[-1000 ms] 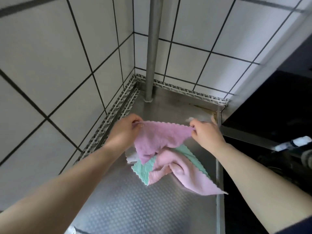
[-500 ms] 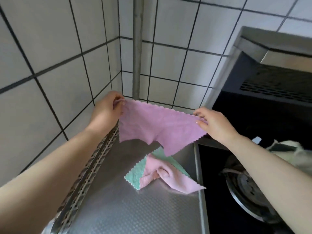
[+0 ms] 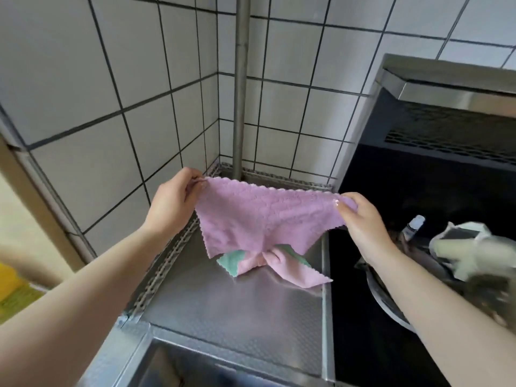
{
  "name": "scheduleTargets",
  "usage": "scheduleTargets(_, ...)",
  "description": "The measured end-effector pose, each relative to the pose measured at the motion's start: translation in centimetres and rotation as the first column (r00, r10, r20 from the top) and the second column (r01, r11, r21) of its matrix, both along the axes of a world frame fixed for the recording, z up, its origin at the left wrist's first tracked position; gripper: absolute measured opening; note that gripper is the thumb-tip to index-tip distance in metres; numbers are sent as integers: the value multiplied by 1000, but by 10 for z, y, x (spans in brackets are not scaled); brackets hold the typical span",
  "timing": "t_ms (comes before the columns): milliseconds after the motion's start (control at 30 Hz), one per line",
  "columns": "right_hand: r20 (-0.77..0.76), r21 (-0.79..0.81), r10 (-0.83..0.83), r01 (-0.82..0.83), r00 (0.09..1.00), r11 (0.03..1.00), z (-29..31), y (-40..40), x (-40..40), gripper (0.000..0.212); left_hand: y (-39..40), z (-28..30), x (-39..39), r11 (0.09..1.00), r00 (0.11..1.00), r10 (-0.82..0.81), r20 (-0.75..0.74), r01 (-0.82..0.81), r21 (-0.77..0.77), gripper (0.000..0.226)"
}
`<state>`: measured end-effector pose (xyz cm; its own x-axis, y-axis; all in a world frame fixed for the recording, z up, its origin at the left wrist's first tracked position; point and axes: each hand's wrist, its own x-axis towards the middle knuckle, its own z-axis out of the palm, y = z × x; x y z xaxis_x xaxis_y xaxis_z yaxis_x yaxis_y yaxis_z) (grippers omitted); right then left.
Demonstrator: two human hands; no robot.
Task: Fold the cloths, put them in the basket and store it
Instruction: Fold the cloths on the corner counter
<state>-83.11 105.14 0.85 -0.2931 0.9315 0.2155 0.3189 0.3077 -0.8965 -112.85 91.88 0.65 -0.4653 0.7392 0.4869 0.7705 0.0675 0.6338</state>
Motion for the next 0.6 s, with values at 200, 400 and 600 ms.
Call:
scheduleTargets(200,-33,-256,6,-15,999,967,-86,-75,36,10,-61,-65,30,989,998,-35,61,43,-141,9)
scheduleTargets(400,227,-406,58,40,972,913,-164,-134,61,7,-117,-145,50,911,989,-89,121,130,-391,12)
scheduleTargets(600,401,-479,51,162,915,863,-203,-145,64,12,-134,-185,62,830,978,-32,205,140,-539,6)
